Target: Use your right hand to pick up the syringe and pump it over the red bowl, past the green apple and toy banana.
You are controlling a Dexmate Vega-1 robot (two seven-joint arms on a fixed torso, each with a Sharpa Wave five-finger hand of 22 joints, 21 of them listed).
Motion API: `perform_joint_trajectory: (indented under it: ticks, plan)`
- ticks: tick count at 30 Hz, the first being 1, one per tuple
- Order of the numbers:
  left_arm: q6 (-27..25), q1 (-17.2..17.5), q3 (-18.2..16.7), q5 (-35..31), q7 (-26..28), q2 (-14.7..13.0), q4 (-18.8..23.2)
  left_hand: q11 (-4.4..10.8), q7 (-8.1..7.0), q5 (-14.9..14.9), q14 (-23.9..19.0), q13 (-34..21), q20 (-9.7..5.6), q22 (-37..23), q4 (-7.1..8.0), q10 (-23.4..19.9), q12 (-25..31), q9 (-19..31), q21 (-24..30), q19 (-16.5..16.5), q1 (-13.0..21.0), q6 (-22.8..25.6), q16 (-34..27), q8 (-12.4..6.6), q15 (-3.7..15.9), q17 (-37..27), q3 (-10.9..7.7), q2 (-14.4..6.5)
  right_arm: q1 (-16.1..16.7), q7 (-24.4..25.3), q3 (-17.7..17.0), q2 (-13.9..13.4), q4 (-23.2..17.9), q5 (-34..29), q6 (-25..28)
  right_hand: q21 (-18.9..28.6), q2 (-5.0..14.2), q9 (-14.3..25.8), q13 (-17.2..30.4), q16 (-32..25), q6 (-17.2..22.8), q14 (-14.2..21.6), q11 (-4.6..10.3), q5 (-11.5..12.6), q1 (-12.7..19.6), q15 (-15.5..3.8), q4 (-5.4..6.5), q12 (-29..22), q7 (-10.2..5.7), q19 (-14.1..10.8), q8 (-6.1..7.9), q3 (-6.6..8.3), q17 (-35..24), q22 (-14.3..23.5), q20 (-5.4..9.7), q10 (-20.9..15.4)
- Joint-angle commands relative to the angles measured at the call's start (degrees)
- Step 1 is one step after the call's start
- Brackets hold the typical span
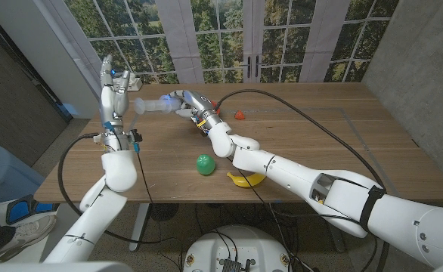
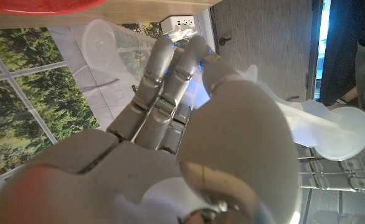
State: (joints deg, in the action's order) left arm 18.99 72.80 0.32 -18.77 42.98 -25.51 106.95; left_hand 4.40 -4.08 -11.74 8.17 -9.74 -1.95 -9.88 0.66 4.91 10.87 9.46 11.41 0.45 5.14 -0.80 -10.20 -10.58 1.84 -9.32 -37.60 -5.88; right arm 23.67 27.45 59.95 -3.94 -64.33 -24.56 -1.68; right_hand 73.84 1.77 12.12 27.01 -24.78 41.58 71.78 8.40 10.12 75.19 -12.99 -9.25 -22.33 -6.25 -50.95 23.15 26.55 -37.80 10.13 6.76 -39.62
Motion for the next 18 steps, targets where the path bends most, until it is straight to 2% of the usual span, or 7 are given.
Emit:
perform_joint_trajectory:
  ticks: [1, 9, 11, 14, 15, 18]
  plan:
    - [-10.67, -0.37, 2.78, -11.6, 7.3, -1.52, 2.82, 0.24, -0.2, 0.07, -0.33, -0.09, -4.12, -0.08, -0.51, -0.29, 0.32, 0.26, 0.15, 0.29, -0.04, 0.56, 0.0, -0.29, 3.78, -0.17, -0.09, -1.3, -1.11, -1.68, 0.27, 0.75, 0.76, 1.1, 0.84, 0.39, 3.13, 0.26, 4.98, 0.15, 17.92, 0.82, -5.99, 0.15, 3.63, -0.04, -0.52, 0.22, 7.87, -0.31, 0.44, 0.06, 0.17, 0.11, 5.58, -20.5]
    - [-16.19, -0.8, 4.65, -14.27, 9.44, -3.8, 3.64, 0.37, -0.34, 0.13, -0.64, -0.09, -4.12, -0.07, -0.98, -0.68, 0.34, 0.26, 0.19, 0.6, 0.19, 0.91, -0.02, -0.28, 3.92, -0.15, -0.1, -1.45, -1.38, -4.25, 0.08, 0.48, -0.37, 2.33, 2.38, 0.67, 3.17, 0.21, 5.01, 0.12, 18.05, 1.46, -6.48, -0.11, 3.92, 0.01, -0.55, 0.47, 8.42, -0.69, 0.26, 0.11, 0.52, 0.08, 5.55, -20.97]
    - [-17.43, -0.86, 5.05, -14.45, 9.59, -4.32, 3.9, 0.45, -0.32, 0.14, -0.68, -0.09, -4.14, -0.07, -1.09, -0.65, 0.29, 0.26, 0.2, 0.67, 0.24, 0.92, -0.01, -0.25, 3.96, -0.15, -0.11, -1.48, -1.37, -6.26, -0.7, 0.48, -0.69, 4.22, 2.45, 0.73, 3.11, 0.2, 5.1, 0.09, 17.97, 1.56, -6.5, -0.15, 4.0, -0.02, -0.6, 0.5, 8.41, -0.75, 0.18, 0.12, 0.51, 0.08, 5.55, -21.01]
    - [-19.01, -1.07, 5.64, -14.76, 10.22, -4.92, 4.07, 0.52, -0.36, 0.16, -0.69, -0.09, -4.18, -0.07, -1.24, -0.75, 0.29, 0.26, 0.19, 0.71, 0.3, 0.95, 0.02, -0.22, 4.01, -0.14, -0.1, -1.51, -1.3, -5.97, -0.86, 0.42, -1.14, 4.27, 3.25, 0.79, 3.03, 0.19, 5.27, 0.19, 17.98, 1.56, -6.48, -0.2, 4.12, -0.04, -0.64, 0.57, 8.41, -0.8, 0.1, 0.14, 0.65, 0.06, 5.54, -20.98]
    - [-18.91, -1.19, 5.79, -14.44, 10.46, -5.14, 3.88, 0.51, -0.34, 0.17, -0.71, -0.09, -4.17, -0.07, -1.29, -0.76, 0.28, 0.26, 0.18, 0.72, 0.32, 0.99, 0.02, -0.22, 4.02, -0.14, -0.1, -1.53, -1.3, -7.27, -1.27, 0.27, -1.32, 5.43, 2.96, 0.81, 3.03, 0.19, 5.36, 0.08, 17.93, 1.71, -6.42, -0.21, 4.14, -0.01, -0.63, 0.6, 8.42, -0.81, 0.04, 0.14, 0.56, 0.06, 5.55, -20.92]
    - [-19.27, -1.49, 6.15, -13.68, 10.7, -5.8, 3.59, 0.54, -0.37, 0.18, -0.76, -0.09, -4.18, -0.07, -1.42, -0.79, 0.25, 0.26, 0.19, 0.8, 0.38, 1.01, 0.03, -0.18, 4.08, -0.14, -0.1, -1.57, -1.28, -7.12, -1.18, 0.0, -1.76, 5.24, 3.39, 0.85, 3.08, 0.18, 5.5, 0.13, 17.94, 1.7, -6.44, -0.23, 4.14, 0.09, -0.55, 0.65, 8.46, -0.82, -0.02, 0.18, 0.61, 0.04, 5.55, -20.93]
